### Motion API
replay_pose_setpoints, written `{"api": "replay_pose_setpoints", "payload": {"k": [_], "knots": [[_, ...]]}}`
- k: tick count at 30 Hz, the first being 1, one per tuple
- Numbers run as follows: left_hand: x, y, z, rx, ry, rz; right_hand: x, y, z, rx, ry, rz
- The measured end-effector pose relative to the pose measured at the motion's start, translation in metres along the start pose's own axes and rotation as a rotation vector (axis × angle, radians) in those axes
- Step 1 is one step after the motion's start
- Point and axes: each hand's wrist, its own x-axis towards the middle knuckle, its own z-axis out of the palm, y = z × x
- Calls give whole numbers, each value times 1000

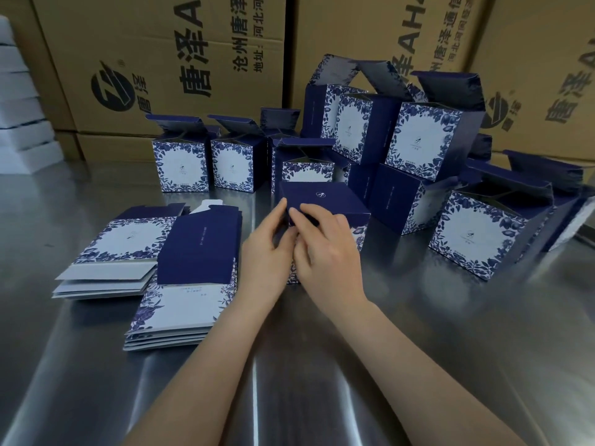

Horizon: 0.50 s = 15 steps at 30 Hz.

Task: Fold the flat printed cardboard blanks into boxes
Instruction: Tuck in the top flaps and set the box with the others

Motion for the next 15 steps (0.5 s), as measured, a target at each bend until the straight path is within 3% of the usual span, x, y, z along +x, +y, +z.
{"api": "replay_pose_setpoints", "payload": {"k": [15], "knots": [[-14,-7,14,378,-345,63,12,47,-5,-159,13,230]]}}
